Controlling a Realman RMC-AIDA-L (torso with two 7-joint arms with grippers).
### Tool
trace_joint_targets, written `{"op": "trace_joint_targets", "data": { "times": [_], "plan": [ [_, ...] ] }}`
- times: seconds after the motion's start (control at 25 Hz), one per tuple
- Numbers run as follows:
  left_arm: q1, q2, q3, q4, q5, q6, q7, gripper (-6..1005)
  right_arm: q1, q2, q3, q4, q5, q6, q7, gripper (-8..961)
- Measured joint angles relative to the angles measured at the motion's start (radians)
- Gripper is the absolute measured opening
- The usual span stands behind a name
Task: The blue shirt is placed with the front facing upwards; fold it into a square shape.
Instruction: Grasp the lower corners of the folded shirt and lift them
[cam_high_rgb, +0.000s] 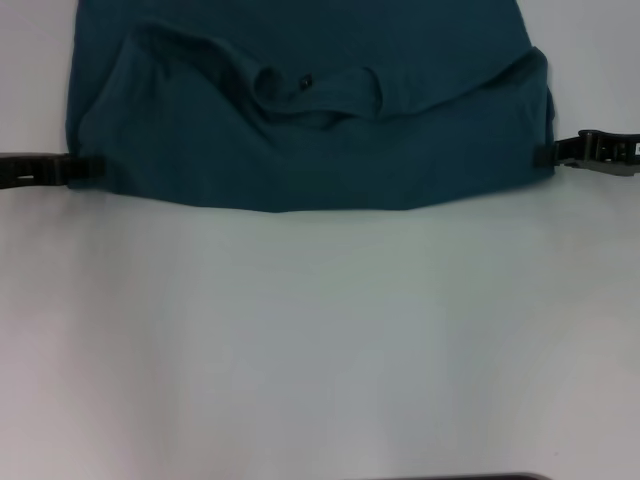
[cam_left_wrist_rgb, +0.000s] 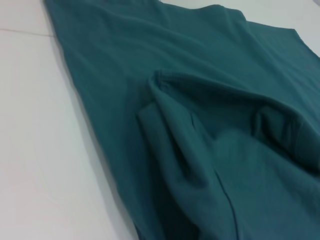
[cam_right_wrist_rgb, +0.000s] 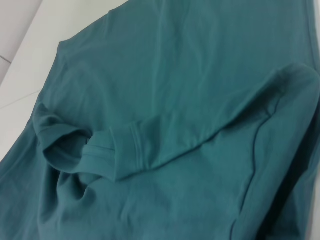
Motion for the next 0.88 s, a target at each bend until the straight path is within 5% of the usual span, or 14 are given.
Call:
{"op": "trace_joint_targets", "data": {
  "times": [0.16,0.4,0.88],
  "plan": [
    [-0.003,0.001,0.006,0.002,0.0,0.001,0.0,346,-0.001,0.0,0.0,0.0,0.008,0.001,0.0,62],
    [-0.011,0.001,0.016,0.008,0.008,-0.005,-0.001,115,-0.003,-0.001,0.0,-0.002,0.009,0.001,-0.001,64],
    [0.006,0.016,0.009,-0.079,0.026,0.177,-0.004,24,-0.049,-0.013,0.018,0.01,0.044,0.088,-0.055,68]
  ]
}}
